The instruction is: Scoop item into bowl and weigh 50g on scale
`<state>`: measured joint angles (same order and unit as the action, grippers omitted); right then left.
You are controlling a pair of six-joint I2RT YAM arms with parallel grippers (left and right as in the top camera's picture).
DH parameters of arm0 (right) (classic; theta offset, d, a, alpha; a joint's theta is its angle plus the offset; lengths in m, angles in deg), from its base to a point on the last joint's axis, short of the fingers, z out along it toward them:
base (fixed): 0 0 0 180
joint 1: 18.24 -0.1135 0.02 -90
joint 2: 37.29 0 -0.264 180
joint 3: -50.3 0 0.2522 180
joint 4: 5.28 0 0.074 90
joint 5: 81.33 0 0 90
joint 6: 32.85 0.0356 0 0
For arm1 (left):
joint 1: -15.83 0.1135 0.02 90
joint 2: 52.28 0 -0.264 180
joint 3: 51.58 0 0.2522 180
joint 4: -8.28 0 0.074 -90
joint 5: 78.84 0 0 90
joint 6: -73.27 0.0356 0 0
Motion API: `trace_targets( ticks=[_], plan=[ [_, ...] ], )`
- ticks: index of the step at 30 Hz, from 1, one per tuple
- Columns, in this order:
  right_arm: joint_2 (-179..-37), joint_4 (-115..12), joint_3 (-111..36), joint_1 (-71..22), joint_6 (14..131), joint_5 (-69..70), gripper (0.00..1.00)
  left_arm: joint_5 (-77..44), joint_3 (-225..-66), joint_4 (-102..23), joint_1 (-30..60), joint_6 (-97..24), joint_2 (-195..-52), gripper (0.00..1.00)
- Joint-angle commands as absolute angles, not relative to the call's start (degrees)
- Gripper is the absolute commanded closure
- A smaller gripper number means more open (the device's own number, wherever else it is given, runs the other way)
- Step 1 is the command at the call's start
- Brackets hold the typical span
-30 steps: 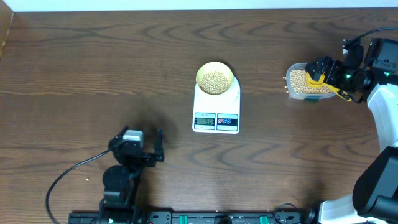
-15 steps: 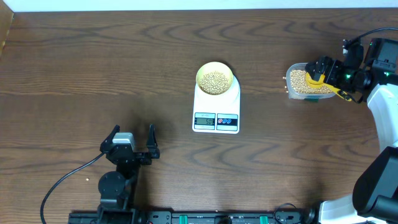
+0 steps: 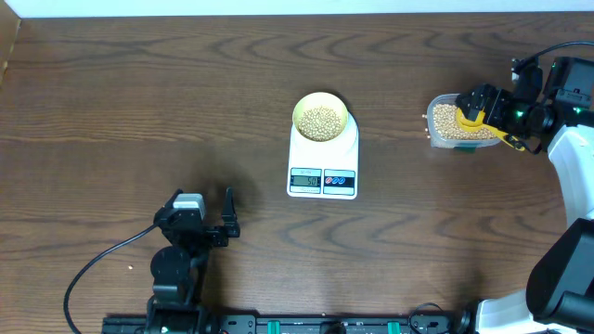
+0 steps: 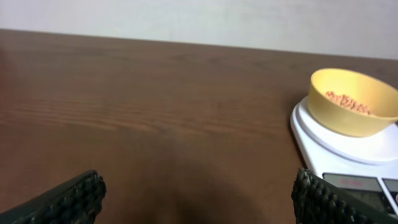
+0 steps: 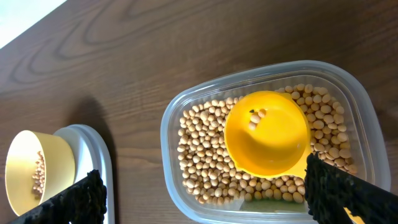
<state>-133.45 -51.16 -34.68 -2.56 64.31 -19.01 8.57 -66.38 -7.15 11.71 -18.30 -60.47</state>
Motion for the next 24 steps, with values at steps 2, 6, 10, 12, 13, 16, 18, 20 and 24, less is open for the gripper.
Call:
trace_targets(
  ticks=[2, 6, 10, 12, 13, 16, 18, 20, 24],
  plan=[
    [-133.6, -51.2, -35.8, -2.8, 63.7, -19.8, 0.01, 10.8, -65.6, -9.7, 12.0, -19.0, -62.6, 0.02],
    [-133.6, -51.2, -35.8, -2.8, 63.7, -19.8, 0.01, 10.8, -65.6, -9.7, 12.0, -19.0, -64.4, 0.02],
    [-133.6, -51.2, -35.8, -2.8, 63.7, -19.8, 0.01, 10.8, -65.6, -9.7, 12.0, -19.0, -65.7, 0.02],
    [-133.6, -51.2, -35.8, -2.8, 63.7, -19.8, 0.01, 10.8, -65.6, -9.7, 12.0, -19.0, -66.3, 0.02],
    [-133.6, -51.2, -35.8, -2.8, 63.7, -19.8, 0.01, 10.8, -65.6, -9.7, 12.0, -19.0, -66.7, 0.02],
    [-133.6, -51.2, -35.8, -2.8, 63.7, -19.8, 0.01, 10.8, -65.6, -9.7, 12.0, -19.0, -67.5, 0.02],
    [-133.6, -51.2, -35.8, -2.8, 63.7, -19.8, 0.01, 10.8, -65.6, -9.7, 12.0, -19.0, -67.9, 0.02],
    [-133.6, -51.2, -35.8, -2.8, 63.7, -19.8, 0.01, 10.8, -65.6, -9.7, 12.0, -19.0, -68.0, 0.02],
    [-133.6, -51.2, -35.8, -2.8, 63.7, -19.8, 0.01, 10.8, -65.6, -9.7, 12.0, -19.0, -68.0, 0.02]
  ],
)
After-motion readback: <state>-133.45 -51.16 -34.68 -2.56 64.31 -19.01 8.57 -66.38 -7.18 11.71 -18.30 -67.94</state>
